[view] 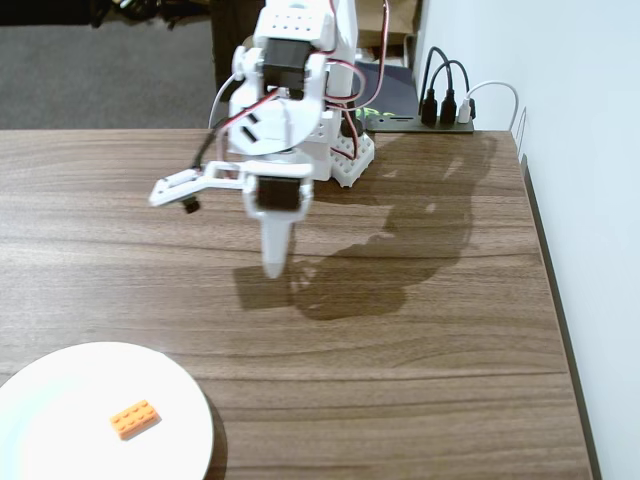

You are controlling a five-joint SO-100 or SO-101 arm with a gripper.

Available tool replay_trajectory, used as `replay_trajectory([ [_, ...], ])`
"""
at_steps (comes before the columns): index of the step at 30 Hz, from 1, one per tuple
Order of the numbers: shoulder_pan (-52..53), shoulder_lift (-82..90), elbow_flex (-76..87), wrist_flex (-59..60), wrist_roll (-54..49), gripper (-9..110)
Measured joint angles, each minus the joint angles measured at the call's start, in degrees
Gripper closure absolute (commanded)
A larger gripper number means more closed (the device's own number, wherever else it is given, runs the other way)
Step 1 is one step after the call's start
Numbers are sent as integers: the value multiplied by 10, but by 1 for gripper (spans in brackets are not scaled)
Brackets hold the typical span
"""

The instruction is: Grasp a lego block and put it on the plate.

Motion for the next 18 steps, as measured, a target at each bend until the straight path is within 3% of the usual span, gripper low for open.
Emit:
replay_trajectory([
  [7,-83,107,98,-13,23,101],
  [18,-91,255,143,76,58,101],
])
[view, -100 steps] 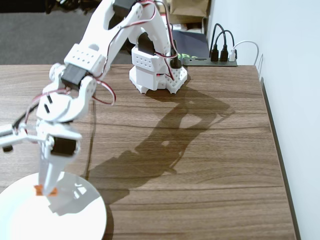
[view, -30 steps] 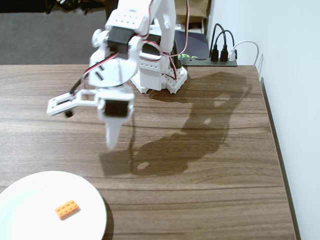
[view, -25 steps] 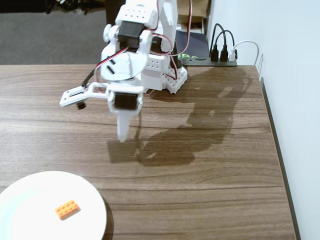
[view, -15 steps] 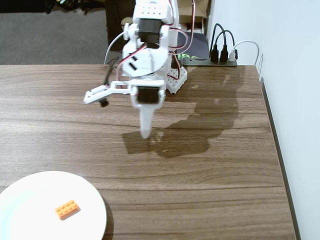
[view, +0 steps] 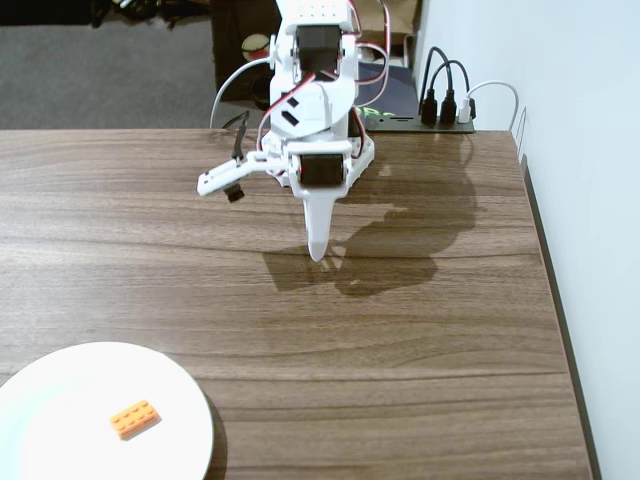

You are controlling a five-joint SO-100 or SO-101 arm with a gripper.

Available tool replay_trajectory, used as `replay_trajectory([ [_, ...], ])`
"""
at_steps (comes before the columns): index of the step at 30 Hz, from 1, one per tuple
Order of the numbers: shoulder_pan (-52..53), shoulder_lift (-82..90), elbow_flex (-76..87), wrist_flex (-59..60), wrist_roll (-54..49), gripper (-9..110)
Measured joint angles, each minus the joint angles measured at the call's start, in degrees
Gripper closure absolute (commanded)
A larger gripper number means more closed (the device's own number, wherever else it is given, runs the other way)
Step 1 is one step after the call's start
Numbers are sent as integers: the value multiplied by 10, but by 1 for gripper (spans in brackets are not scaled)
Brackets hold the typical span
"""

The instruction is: Grasp a lego block and put it on the plate.

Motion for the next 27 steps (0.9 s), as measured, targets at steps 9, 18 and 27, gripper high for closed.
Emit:
replay_trajectory([
  [9,0,117,22,103,22,101],
  [18,6,221,40,157,24,101],
  [27,11,265,47,180,28,101],
])
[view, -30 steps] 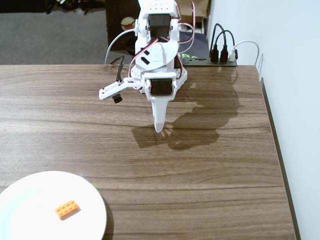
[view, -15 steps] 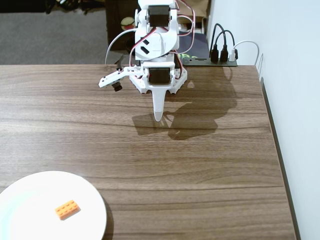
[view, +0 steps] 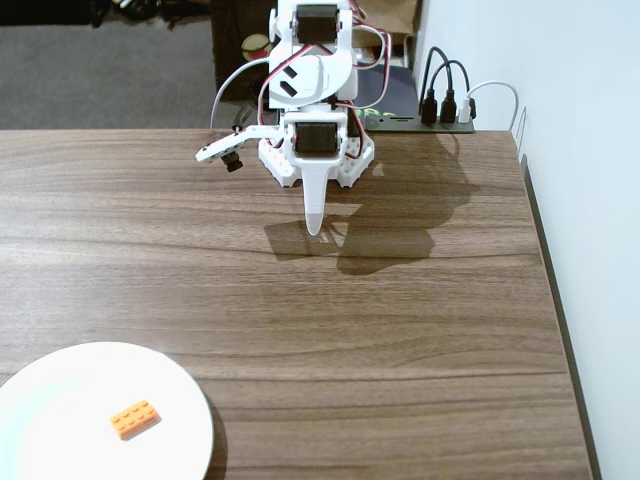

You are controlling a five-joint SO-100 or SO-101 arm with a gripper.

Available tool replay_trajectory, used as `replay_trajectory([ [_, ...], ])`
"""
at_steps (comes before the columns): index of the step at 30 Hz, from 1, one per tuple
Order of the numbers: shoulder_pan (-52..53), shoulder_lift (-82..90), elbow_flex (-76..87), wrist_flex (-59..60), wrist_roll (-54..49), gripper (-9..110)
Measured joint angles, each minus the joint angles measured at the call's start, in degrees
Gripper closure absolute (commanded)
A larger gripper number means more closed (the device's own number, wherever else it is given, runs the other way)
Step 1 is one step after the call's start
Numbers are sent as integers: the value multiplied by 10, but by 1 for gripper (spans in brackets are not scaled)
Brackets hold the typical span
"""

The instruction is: Grasp a lego block and put it on the plate.

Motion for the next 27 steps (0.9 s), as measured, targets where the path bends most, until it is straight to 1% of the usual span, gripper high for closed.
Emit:
replay_trajectory([
  [27,1,6,0,0,0,101],
])
